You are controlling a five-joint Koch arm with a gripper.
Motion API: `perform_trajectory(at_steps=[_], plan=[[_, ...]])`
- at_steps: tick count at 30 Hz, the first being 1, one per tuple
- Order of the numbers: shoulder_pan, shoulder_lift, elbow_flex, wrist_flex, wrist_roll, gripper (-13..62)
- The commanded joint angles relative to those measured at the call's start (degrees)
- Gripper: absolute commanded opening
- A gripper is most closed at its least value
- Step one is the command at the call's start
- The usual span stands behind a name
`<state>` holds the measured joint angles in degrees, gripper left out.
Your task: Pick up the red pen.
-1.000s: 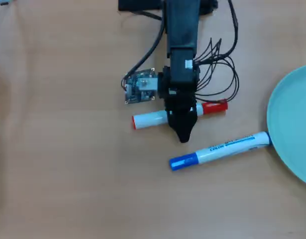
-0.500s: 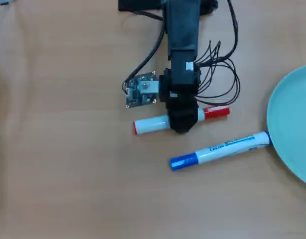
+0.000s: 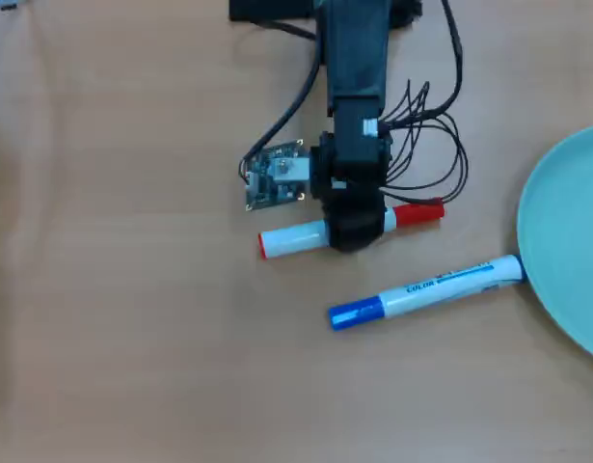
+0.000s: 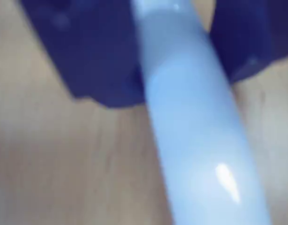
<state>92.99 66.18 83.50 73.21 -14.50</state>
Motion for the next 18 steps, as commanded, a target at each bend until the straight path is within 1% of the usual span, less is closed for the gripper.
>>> perform_trajectory(at_steps=[1,5,7,11,18], plan=[[-0.5,0.3,0.1,1.0,1.1,-7.5],[-1.1,1.8,0.1,2.2,8.4,-7.3],[-1.6,5.4,-0.2,4.1,10.8,-7.3],[-2.9,13.8,-0.5,7.4,11.6,-7.3],[-2.9,19.4,-4.6,14.3,12.1,-7.2]])
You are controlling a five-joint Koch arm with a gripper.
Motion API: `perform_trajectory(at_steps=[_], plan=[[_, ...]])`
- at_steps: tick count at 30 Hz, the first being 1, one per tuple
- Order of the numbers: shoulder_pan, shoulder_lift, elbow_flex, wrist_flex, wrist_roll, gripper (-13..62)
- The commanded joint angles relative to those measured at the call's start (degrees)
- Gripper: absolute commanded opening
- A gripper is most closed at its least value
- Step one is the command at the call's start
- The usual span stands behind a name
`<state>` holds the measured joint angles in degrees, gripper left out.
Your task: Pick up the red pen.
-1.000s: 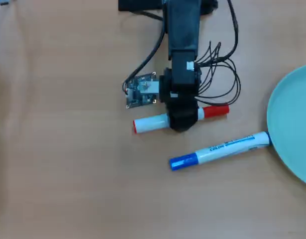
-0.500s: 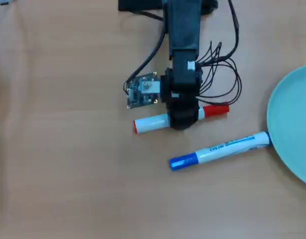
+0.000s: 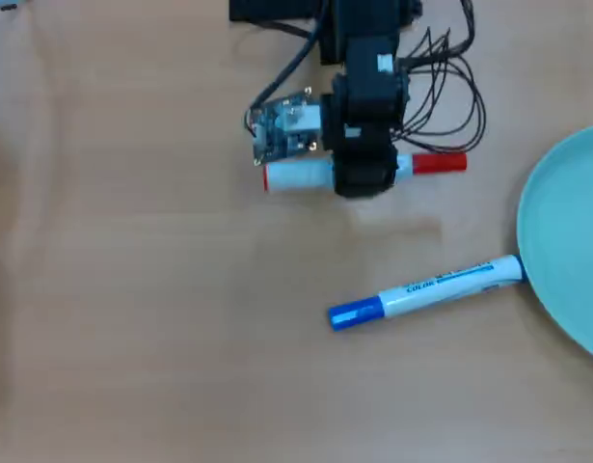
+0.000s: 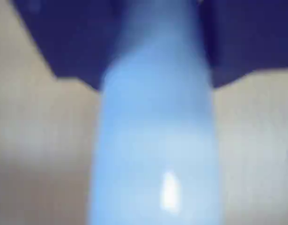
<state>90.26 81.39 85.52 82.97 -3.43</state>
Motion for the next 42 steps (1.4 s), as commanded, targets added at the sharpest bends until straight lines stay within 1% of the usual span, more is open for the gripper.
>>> perform_trajectory(at_steps=[1,8,14,19,25,42], plan=[[-0.2,4.3,-7.8,5.6,1.1,-7.2],[-1.1,5.7,-13.2,8.7,1.1,-7.2],[-2.0,10.8,-16.7,9.8,2.7,-7.2],[-3.3,15.5,-20.7,9.7,6.6,-7.2],[-3.9,15.9,-24.9,9.6,6.8,-7.1],[-5.0,15.6,-24.8,7.7,7.2,-7.1]])
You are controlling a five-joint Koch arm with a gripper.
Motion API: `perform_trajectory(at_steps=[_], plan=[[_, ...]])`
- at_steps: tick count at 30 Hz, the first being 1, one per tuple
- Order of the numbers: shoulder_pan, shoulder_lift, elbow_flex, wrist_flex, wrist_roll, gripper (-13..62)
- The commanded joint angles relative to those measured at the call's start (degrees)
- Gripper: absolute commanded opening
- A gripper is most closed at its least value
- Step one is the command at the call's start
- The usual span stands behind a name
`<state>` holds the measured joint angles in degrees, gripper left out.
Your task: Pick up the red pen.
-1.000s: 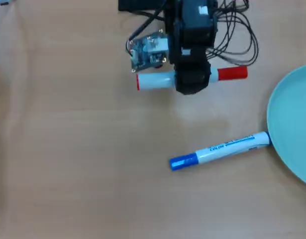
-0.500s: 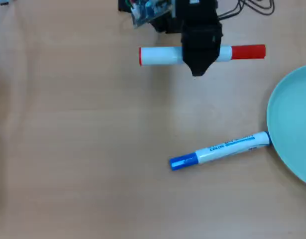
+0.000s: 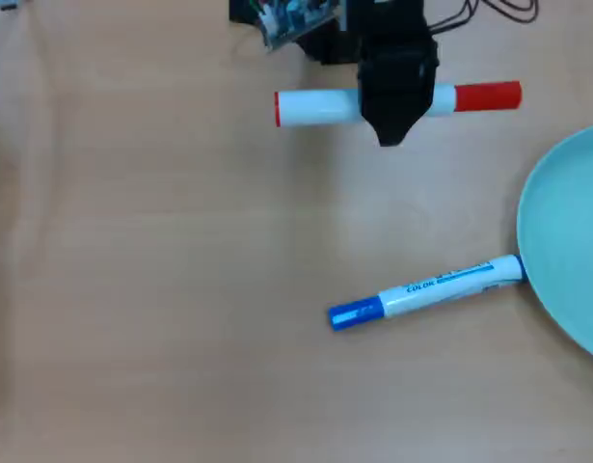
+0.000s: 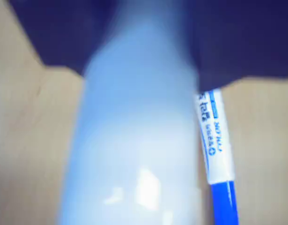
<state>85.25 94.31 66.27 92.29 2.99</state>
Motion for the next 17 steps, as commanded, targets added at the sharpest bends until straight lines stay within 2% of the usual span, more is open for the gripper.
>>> perform_trajectory(at_steps=[1,17], plan=[[0.0,2.7,-5.4,-1.6,0.9,-7.1],[-0.2,3.1,-5.7,-1.6,1.3,-7.1]])
